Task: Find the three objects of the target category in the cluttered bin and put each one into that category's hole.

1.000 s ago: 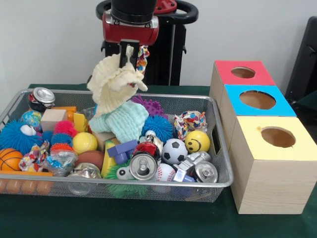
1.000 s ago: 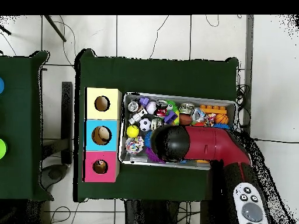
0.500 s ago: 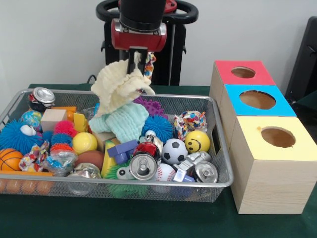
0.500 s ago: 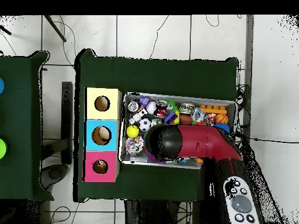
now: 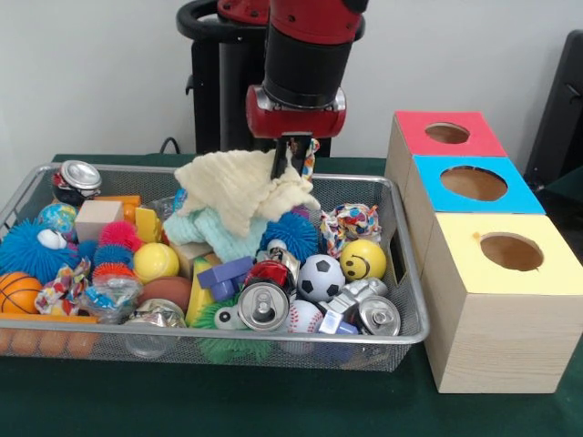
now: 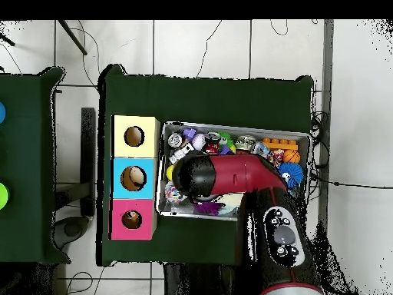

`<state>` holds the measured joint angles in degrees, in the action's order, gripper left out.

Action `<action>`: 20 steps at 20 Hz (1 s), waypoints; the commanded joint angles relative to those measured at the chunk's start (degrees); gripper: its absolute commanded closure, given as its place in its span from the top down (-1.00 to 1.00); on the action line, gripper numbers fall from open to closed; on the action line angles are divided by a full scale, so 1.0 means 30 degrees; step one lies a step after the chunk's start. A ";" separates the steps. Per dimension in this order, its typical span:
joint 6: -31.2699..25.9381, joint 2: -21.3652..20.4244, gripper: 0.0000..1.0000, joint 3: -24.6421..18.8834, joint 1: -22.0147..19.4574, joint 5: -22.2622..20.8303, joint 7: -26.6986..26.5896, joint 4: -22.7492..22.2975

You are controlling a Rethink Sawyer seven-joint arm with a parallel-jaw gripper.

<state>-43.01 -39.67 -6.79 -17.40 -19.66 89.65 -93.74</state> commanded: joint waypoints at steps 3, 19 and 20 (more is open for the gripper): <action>-0.0694 0.1068 -1.00 -0.0126 0.0454 0.0894 0.3120 0.2355; -0.2612 0.2400 -1.00 0.0038 0.1600 0.1300 0.2719 0.5717; -0.2493 0.2437 -1.00 0.0075 0.1637 0.1254 0.2643 0.5770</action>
<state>-44.30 -35.45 -6.05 -13.01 -17.59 89.65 -81.70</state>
